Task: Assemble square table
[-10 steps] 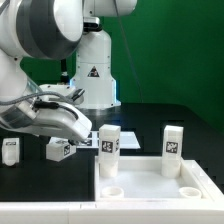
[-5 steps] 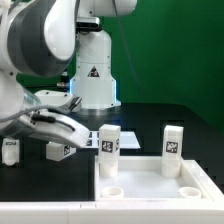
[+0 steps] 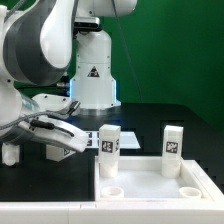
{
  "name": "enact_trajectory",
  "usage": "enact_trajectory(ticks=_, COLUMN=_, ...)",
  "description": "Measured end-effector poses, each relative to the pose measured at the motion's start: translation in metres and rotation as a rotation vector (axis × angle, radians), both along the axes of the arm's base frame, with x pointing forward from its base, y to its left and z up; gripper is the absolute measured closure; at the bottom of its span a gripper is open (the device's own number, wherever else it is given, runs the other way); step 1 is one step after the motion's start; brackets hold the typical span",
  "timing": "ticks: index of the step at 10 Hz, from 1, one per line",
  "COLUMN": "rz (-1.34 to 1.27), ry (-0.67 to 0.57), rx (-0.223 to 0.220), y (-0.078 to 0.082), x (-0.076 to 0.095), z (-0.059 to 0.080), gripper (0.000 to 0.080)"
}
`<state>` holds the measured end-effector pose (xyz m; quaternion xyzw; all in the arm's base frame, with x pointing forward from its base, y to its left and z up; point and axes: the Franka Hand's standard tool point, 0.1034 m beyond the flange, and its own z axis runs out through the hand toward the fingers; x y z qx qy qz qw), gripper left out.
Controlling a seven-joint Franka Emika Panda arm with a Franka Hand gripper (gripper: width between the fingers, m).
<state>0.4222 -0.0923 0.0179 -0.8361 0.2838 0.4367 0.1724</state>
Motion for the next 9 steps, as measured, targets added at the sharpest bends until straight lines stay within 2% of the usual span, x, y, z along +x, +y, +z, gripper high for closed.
enact_trajectory(ticks=2, rz=-0.003, ry=0.031, rx=0.007, y=-0.001, x=-0.005, z=-0.01, gripper=0.015)
enact_trajectory(ticks=3, rz=-0.002, ry=0.03, rx=0.008, y=-0.001, x=-0.005, z=-0.009, gripper=0.015)
enact_trajectory(ticks=5, rz=-0.002, ry=0.031, rx=0.008, y=-0.001, x=-0.006, z=-0.01, gripper=0.0412)
enact_trajectory(ticks=6, rz=-0.002, ry=0.031, rx=0.008, y=-0.001, x=-0.006, z=-0.01, gripper=0.0517)
enact_trajectory(ticks=8, rz=0.003, ry=0.027, rx=0.007, y=-0.001, x=-0.005, z=-0.008, gripper=0.0517)
enact_trajectory(ticks=9, rz=0.019, ry=-0.007, rx=0.01, y=-0.001, x=0.005, z=0.003, gripper=0.0517)
